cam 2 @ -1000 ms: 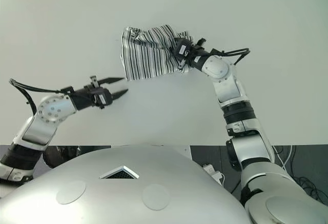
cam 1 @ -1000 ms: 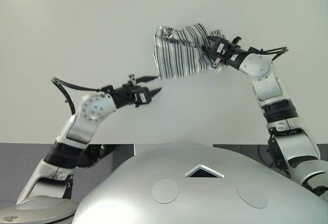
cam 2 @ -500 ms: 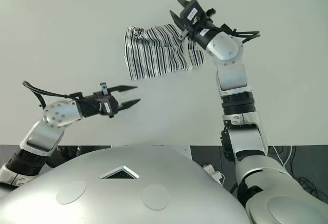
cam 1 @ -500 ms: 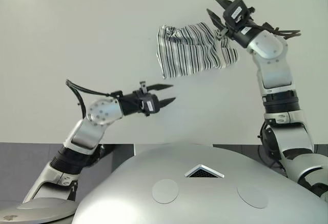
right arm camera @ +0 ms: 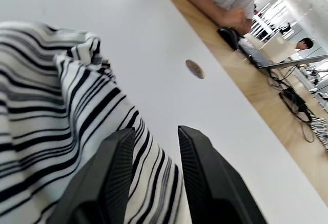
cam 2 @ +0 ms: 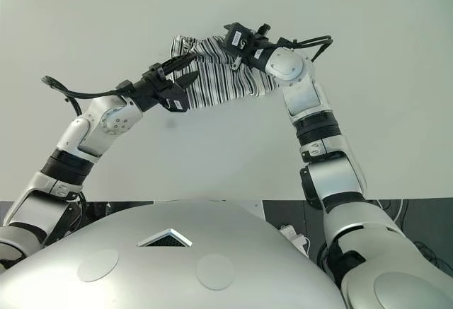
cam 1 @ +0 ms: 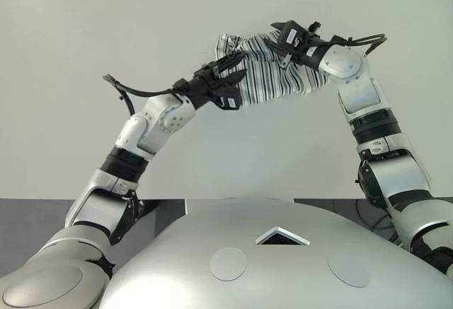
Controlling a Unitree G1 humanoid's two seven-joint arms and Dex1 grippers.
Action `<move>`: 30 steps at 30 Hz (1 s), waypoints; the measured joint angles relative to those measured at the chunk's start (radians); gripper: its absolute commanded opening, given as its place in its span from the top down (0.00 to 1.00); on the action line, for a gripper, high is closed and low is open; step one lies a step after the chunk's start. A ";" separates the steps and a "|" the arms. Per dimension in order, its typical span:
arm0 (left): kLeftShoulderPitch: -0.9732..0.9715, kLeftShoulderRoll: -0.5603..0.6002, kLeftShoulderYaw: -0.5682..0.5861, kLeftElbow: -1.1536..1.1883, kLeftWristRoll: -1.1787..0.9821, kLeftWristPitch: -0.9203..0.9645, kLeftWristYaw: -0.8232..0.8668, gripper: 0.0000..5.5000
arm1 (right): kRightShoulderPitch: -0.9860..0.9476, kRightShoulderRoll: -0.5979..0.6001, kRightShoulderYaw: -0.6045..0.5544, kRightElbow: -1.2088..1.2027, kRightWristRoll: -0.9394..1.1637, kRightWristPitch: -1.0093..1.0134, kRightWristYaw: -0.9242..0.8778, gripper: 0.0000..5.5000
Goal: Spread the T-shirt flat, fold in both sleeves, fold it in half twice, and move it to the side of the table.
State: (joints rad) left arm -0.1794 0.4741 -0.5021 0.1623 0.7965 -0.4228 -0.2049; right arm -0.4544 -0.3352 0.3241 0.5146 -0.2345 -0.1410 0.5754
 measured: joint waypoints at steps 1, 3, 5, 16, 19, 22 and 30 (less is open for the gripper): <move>-0.003 0.005 -0.018 0.034 0.025 -0.011 0.021 0.65 | -0.016 0.005 0.005 0.038 -0.006 -0.007 -0.001 0.71; -0.023 0.013 -0.037 0.061 0.039 -0.026 0.029 0.65 | -0.056 0.026 0.017 0.117 -0.017 -0.030 -0.011 0.71; -0.023 0.021 -0.050 0.069 0.040 -0.034 0.032 0.65 | -0.117 0.040 0.028 0.237 -0.043 -0.061 -0.036 0.71; -0.027 0.079 -0.087 0.065 0.038 -0.063 0.034 0.65 | -0.267 0.059 -0.008 0.607 -0.043 -0.150 -0.120 0.71; 0.004 0.091 -0.074 0.033 -0.008 -0.053 0.032 0.65 | -0.243 0.048 -0.025 0.562 -0.033 -0.180 -0.095 0.71; 0.077 0.137 -0.039 -0.025 -0.066 -0.050 0.016 0.65 | -0.127 0.027 -0.087 0.362 0.076 -0.193 -0.010 0.71; 0.205 0.195 0.164 -0.217 -0.285 -0.063 -0.011 0.65 | 0.076 0.042 -0.118 -0.198 0.334 -0.050 0.187 0.71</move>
State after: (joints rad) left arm 0.0261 0.6691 -0.3384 -0.0545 0.5118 -0.4861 -0.2154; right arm -0.3782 -0.2936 0.2065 0.3168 0.0992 -0.1910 0.7622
